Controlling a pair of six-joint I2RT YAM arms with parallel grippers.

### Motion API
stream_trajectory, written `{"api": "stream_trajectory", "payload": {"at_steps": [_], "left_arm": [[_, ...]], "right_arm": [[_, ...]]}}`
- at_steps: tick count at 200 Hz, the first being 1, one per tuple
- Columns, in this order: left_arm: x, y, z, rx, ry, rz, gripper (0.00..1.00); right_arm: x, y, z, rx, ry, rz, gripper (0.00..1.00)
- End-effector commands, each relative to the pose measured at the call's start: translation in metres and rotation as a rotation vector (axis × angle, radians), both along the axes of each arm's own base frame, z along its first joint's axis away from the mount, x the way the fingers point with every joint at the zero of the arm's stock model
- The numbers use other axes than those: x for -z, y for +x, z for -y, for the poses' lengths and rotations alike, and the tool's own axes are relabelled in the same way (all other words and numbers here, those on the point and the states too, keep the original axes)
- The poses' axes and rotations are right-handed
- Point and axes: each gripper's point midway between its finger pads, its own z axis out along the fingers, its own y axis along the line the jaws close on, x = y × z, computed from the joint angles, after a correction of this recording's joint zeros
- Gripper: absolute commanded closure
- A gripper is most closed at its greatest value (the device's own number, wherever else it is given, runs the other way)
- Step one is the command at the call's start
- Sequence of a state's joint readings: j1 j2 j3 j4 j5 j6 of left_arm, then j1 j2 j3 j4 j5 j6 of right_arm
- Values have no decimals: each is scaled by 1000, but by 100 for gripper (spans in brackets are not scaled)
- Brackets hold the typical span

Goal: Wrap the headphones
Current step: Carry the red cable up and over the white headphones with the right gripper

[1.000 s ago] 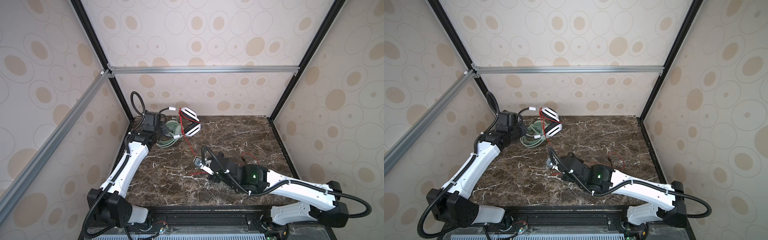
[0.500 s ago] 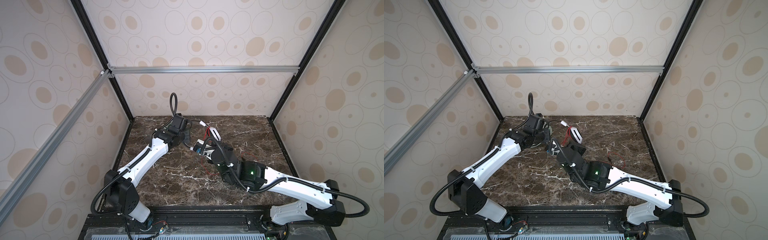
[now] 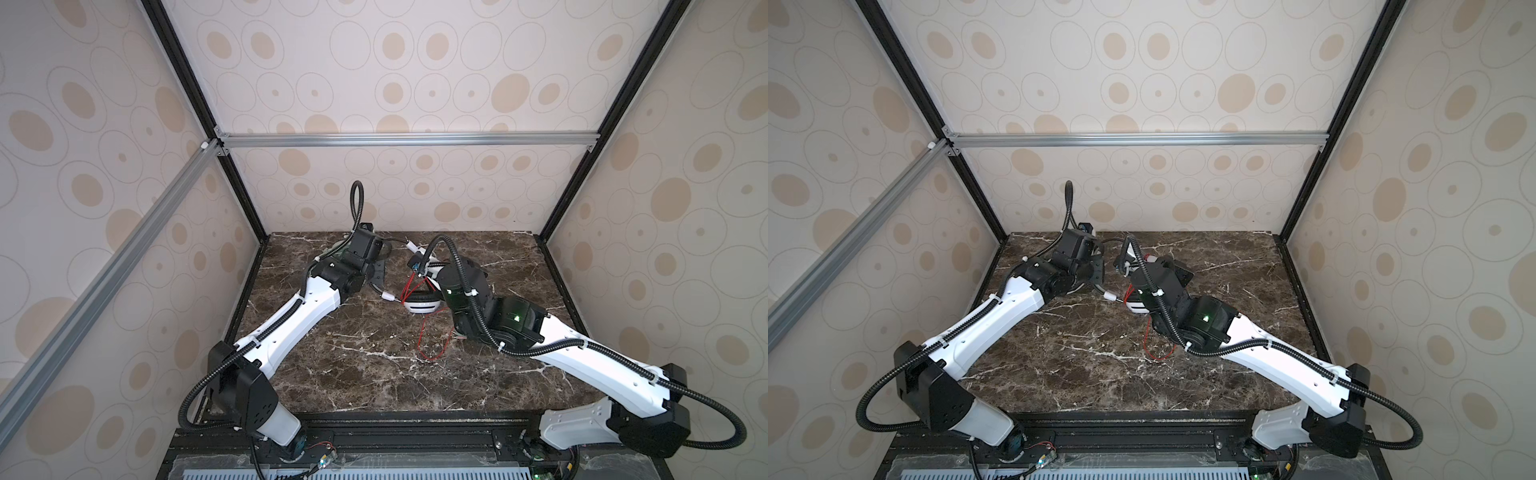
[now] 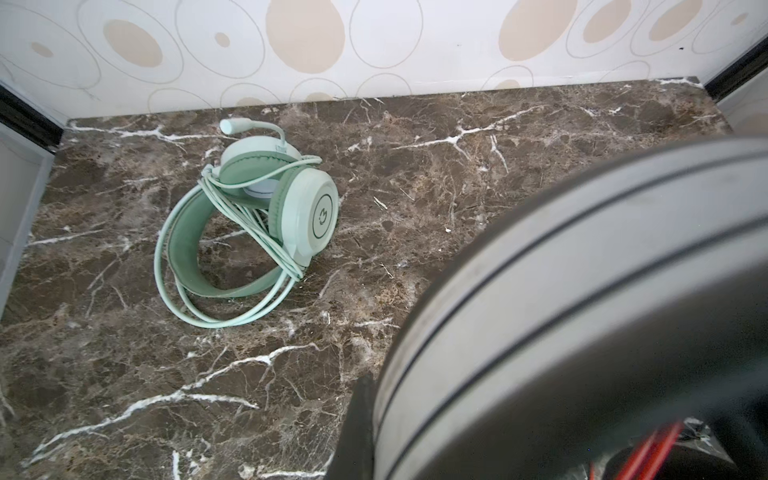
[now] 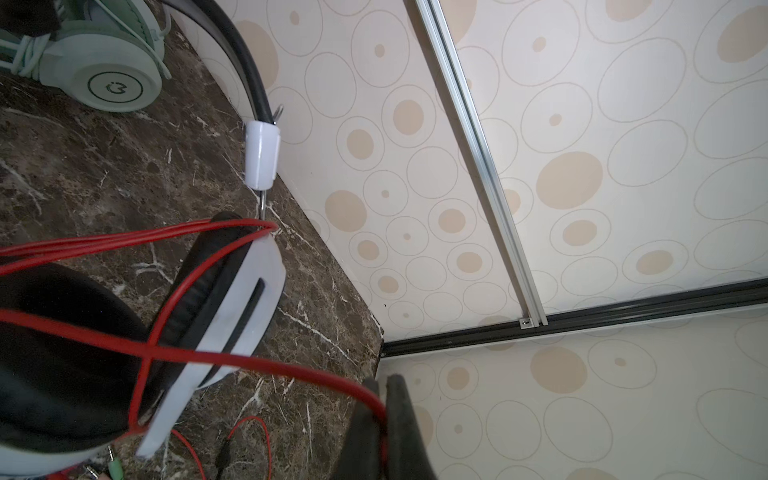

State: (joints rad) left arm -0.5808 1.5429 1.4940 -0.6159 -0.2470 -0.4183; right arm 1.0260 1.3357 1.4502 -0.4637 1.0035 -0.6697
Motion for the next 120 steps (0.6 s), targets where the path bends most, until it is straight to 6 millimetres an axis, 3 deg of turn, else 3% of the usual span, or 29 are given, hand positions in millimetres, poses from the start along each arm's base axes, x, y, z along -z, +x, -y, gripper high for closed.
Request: {"api": "stream_trajectory", "payload": {"at_steps": [1,51,120], "left_arm": [[-41,-3,6,45,-21,98,100],[-42,-17,39,223,-66,87,100],[-52,-27,49,277,-91,102,100]], "right_arm": [[-3,7,6,31,29,-5,97],[12,37,23,69,48,-32,96],[46,71,29,62,124,-150,90]]}}
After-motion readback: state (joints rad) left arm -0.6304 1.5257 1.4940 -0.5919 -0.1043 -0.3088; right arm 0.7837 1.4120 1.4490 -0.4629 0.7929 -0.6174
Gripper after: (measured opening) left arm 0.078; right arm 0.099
